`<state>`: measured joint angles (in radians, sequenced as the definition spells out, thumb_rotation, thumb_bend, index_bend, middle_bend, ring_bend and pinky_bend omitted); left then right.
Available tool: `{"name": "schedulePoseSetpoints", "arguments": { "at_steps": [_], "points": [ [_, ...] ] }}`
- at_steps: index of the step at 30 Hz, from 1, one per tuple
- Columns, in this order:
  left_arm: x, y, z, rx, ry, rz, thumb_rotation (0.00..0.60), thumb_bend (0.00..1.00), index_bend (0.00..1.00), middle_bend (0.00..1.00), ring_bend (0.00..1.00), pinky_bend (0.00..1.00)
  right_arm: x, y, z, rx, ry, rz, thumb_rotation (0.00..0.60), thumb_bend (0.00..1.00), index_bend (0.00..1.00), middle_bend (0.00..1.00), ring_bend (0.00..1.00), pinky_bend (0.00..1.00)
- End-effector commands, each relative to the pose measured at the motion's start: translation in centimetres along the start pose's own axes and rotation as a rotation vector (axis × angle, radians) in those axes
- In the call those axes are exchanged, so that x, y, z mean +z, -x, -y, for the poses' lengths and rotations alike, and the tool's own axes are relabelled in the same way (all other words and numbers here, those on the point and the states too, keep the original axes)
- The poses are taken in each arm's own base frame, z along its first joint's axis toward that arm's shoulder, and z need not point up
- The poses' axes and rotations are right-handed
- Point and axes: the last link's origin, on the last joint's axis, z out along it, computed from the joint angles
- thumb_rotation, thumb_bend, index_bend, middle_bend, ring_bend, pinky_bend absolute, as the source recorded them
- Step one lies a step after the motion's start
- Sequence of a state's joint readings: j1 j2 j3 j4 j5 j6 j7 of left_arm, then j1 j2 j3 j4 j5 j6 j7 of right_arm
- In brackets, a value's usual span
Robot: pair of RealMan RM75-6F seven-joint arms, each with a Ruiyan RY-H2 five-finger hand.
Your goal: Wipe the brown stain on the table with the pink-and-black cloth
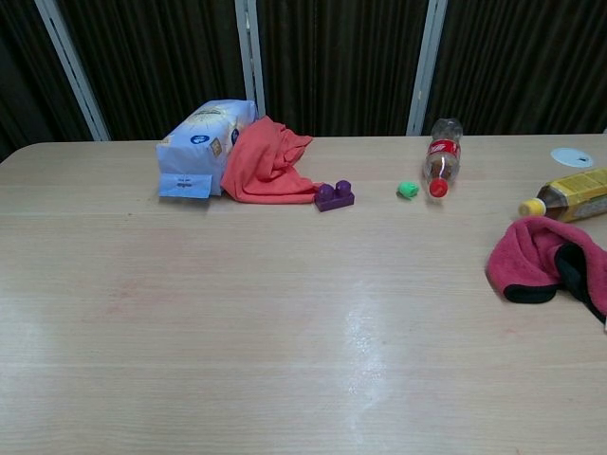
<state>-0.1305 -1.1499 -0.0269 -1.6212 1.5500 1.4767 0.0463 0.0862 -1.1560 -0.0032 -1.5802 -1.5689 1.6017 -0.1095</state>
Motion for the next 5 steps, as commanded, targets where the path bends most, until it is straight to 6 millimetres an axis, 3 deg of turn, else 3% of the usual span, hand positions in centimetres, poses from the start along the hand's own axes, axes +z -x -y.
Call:
{"name": "schedulePoseSetpoints", "arguments": {
  "at_steps": [1,5],
  "points": [
    [-0.20,-0.08,0.01,0.008,0.003,-0.006,0.600,0.00,0.00,0.00,0.00,0.00,-0.14,0.03,0.05,-0.006,-0.010,0.001,0.600,0.00,0.00,0.00,0.00,0.03],
    [-0.42,-0.17,0.06,0.010,0.000,-0.010,0.600,0.00,0.00,0.00,0.00,0.00,-0.45,0.15,0.22,-0.027,-0.027,0.008,0.600,0.00,0.00,0.00,0.00,0.03]
  ]
}}
